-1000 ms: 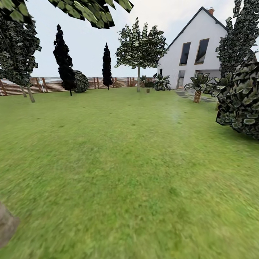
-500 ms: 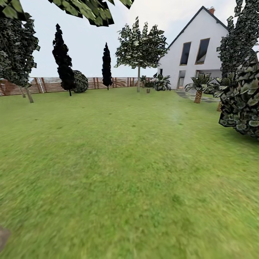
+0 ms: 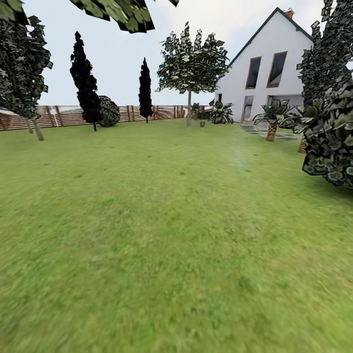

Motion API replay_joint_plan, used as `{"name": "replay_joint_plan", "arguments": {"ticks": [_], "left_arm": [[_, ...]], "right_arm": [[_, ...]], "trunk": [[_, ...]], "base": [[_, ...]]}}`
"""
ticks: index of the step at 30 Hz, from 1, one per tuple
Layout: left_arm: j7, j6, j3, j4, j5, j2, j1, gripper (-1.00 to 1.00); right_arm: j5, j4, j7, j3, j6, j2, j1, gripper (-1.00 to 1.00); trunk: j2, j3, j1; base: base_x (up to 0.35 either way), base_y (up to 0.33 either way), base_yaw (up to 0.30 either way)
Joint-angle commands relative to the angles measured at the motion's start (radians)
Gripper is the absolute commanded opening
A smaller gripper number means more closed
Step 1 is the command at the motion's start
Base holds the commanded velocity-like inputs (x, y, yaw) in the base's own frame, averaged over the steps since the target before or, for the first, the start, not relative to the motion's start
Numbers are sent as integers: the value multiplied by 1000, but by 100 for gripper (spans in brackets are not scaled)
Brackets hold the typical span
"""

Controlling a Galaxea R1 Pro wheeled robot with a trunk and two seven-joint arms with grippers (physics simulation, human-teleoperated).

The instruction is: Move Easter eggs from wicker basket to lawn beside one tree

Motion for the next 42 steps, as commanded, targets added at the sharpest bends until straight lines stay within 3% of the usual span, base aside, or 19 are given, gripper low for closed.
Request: {"name": "replay_joint_plan", "arguments": {"ticks": [1,42], "left_arm": [[-2,-3,-1,1,-1,0,-1,100],[-2,-3,-2,0,-1,0,-1,100]], "right_arm": [[1,-1,0,-1,-2,0,0,100],[1,-1,0,-1,-2,0,0,100]], "trunk": [[-1,-1,1],[-1,-1,1]], "base": [[306,0,0],[291,0,0]]}}
